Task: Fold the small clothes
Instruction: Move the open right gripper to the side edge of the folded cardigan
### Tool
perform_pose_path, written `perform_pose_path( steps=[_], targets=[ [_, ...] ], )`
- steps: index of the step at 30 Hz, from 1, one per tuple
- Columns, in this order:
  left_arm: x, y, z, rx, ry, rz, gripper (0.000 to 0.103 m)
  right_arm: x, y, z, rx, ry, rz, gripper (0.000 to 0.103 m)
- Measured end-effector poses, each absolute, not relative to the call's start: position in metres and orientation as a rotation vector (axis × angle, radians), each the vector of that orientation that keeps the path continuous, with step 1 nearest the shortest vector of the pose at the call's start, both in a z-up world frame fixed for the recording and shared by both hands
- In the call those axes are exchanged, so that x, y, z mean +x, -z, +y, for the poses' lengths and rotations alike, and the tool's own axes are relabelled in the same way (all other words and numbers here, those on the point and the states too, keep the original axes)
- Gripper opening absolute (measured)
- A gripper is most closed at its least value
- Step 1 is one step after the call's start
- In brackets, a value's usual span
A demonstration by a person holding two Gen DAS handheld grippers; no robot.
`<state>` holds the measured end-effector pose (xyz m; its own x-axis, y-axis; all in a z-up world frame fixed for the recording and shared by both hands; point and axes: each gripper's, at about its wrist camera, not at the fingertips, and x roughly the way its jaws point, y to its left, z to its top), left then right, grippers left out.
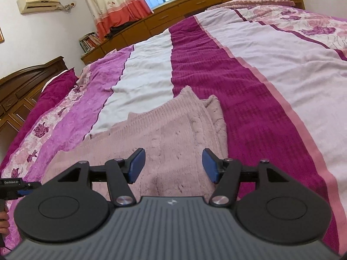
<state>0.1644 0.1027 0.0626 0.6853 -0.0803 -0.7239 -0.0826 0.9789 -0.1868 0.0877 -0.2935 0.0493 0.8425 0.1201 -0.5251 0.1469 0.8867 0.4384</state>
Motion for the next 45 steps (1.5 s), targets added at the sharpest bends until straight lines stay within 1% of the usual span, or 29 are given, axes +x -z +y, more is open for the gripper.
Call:
perform_pose_path(
  steps=[5,9,26,45],
  targets=[
    [0.149,-0.064,0.099,-0.200,-0.003,0.839,0.045,0.083,-0.051,-0.298,0.509,0.019,0.572,0.067],
    [0.136,-0.065,0.097,-0.195,-0.015,0.838,0.045,0.080,-0.050,-0.305,0.543,0.035,0.572,0.073],
    [0.107,-0.058,0.083,-0.189,-0.019,0.893,0.045,0.070,-0.026,-0.330,0.683,0.057,0.641,0.075],
    [0.102,-0.050,0.079,-0.186,-0.014,0.921,0.045,0.092,-0.012,-0.326,0.724,-0.036,0.718,0.081]
  ],
)
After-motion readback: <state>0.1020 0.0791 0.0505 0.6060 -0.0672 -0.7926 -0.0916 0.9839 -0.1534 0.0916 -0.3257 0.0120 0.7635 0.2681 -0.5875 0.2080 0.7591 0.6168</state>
